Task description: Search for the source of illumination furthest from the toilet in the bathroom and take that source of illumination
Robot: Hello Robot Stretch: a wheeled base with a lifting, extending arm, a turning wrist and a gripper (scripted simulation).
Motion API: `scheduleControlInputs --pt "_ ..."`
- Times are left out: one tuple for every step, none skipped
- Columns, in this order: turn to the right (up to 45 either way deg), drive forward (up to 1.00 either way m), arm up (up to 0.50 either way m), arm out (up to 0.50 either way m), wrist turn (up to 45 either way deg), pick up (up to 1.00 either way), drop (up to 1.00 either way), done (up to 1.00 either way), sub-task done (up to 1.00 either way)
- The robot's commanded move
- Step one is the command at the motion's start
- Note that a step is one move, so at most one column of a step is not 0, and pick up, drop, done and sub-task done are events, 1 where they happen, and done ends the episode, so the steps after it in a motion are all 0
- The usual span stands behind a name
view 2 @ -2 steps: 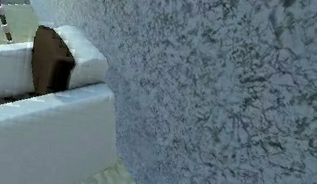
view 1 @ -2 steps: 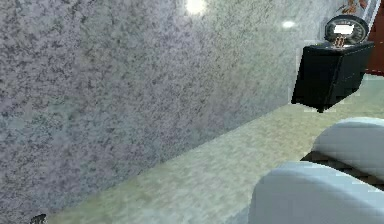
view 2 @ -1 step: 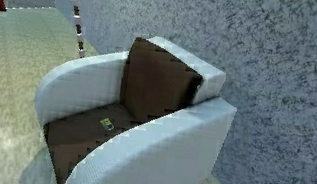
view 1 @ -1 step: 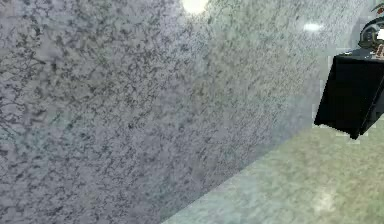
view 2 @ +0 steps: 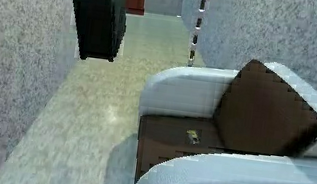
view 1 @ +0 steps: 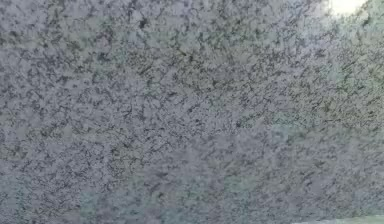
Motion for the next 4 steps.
scheduleControlInputs --pt "0.0 0.45 0.00 0.00 0.0 0.00 0.00 0.00 0.00" --pt "45.0 0.00 0.00 0.00 0.0 0.00 0.00 0.00 0.00" --pt "36.0 0.00 0.00 0.00 0.0 0.00 0.00 0.00 0.00" --pt "3.0 0.00 0.00 0.00 0.0 0.00 0.00 0.00 0.00"
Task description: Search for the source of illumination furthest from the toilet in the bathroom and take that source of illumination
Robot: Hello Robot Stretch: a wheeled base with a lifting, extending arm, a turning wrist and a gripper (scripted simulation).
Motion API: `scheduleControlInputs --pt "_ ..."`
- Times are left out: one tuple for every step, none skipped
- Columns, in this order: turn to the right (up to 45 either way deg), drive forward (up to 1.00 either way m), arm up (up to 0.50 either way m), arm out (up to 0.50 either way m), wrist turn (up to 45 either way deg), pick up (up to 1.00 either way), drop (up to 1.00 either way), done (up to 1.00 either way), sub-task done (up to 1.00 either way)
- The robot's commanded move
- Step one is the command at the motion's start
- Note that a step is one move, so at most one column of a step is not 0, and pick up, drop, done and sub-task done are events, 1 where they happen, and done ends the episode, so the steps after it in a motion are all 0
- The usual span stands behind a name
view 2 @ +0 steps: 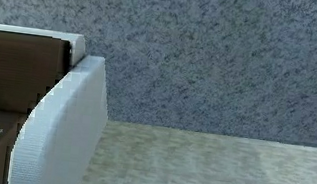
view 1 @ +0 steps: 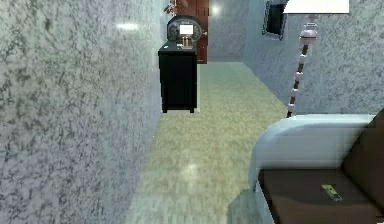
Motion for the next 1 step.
scheduleControlInputs --pt "0.0 1.00 0.00 0.00 0.0 0.00 0.00 0.00 0.00"
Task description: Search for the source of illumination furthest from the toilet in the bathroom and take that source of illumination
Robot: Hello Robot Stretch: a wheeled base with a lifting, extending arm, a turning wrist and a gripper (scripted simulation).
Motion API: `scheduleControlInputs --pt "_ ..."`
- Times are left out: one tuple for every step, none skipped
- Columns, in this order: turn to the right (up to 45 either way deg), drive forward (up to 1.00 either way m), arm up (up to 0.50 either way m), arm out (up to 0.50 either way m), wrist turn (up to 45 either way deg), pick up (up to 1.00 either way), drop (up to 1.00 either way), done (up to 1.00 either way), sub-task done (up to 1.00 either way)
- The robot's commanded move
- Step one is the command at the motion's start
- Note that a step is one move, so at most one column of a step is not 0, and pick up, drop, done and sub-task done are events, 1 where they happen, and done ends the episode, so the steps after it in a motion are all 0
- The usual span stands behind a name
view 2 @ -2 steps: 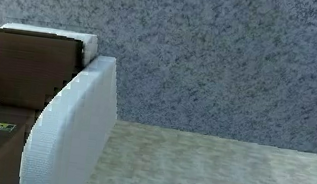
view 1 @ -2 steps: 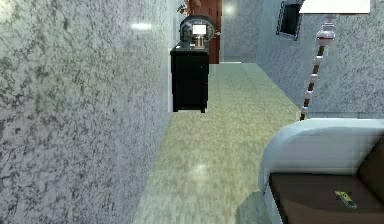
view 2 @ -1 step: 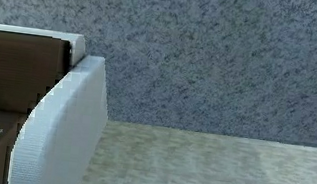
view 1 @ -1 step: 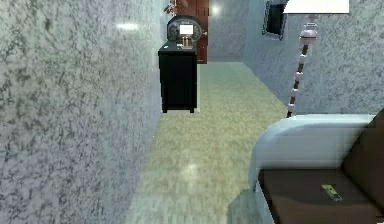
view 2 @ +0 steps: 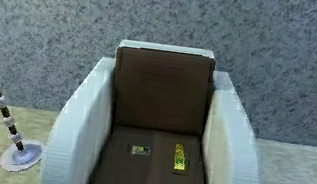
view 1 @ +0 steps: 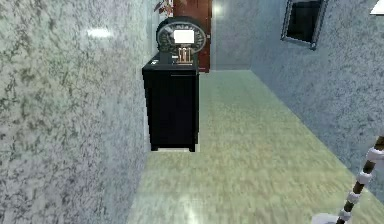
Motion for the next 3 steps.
scheduleControlInputs --pt "0.0 0.45 0.00 0.00 0.0 0.00 0.00 0.00 0.00" --pt "0.0 0.30 0.00 0.00 0.0 0.00 0.00 0.00 0.00" --pt "30.0 0.00 0.00 0.00 0.0 0.00 0.00 0.00 0.00"
